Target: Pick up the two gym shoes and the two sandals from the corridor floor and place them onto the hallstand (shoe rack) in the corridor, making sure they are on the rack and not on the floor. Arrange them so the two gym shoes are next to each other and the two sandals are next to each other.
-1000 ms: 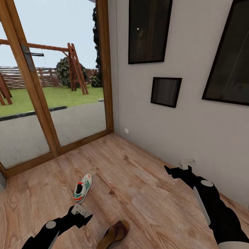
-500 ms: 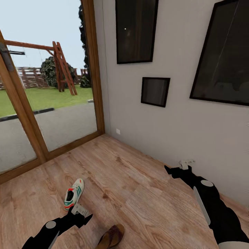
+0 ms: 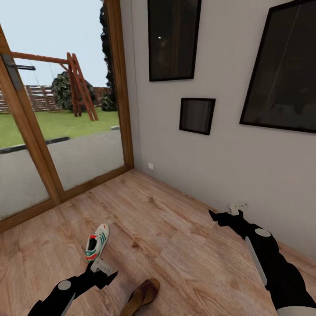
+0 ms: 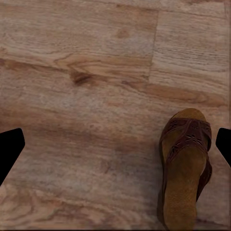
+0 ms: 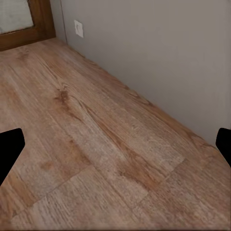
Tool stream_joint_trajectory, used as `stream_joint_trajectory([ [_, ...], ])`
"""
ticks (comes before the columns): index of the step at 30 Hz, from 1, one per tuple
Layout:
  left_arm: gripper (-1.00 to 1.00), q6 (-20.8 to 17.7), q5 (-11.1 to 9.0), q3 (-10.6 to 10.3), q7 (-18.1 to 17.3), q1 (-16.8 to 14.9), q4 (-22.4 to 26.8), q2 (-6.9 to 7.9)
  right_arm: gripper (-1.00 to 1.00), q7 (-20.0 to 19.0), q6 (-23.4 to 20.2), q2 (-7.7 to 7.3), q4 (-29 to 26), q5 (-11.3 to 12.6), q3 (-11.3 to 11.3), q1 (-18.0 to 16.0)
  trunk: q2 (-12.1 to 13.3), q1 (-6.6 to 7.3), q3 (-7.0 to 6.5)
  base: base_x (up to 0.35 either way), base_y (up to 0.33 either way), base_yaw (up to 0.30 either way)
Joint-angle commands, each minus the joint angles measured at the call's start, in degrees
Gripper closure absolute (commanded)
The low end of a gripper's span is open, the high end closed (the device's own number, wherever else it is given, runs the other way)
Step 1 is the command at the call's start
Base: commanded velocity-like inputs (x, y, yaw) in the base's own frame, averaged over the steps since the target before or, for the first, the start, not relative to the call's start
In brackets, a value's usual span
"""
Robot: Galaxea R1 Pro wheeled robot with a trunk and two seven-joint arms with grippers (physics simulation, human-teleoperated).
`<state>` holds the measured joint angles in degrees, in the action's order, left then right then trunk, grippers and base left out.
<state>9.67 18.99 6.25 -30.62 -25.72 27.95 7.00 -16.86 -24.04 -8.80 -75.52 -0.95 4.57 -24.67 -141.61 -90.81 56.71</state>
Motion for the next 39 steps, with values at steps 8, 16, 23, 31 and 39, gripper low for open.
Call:
stream_joint_trajectory([
  [8,-1.0,0.3,0.7,0.4,-0.3,0.0,0.0,-0.07,-1.0,-0.3,-0.3,0.01,-0.1,-0.1,0.1,0.0,0.0,0.02,0.06,-0.024,0.011,0.0],
  [16,-1.0,0.3,0.7,0.4,-0.3,0.0,0.0,-0.1,-1.0,-0.3,-0.3,0.04,-0.1,-0.1,0.1,0.0,0.0,0.02,0.06,-0.002,0.001,0.0],
  [23,-1.0,0.2,0.6,0.4,-0.3,0.0,0.0,-0.14,-1.0,-0.3,-0.3,0.05,-0.2,-0.1,0.1,0.0,0.0,0.02,0.06,0.0,0.0,0.0],
  [31,-1.0,0.0,0.6,0.5,-0.3,0.0,0.0,-0.14,-1.0,-0.3,-0.3,0.04,-0.2,0.0,0.1,0.0,-1.6,-0.89,1.07,0.0,0.0,0.0],
  [39,-1.0,0.1,0.6,0.5,-0.2,0.0,0.0,-0.14,-1.0,-0.3,-0.3,0.01,-0.2,0.0,0.2,0.0,-1.7,-0.94,2.0,0.0,0.0,0.0],
])
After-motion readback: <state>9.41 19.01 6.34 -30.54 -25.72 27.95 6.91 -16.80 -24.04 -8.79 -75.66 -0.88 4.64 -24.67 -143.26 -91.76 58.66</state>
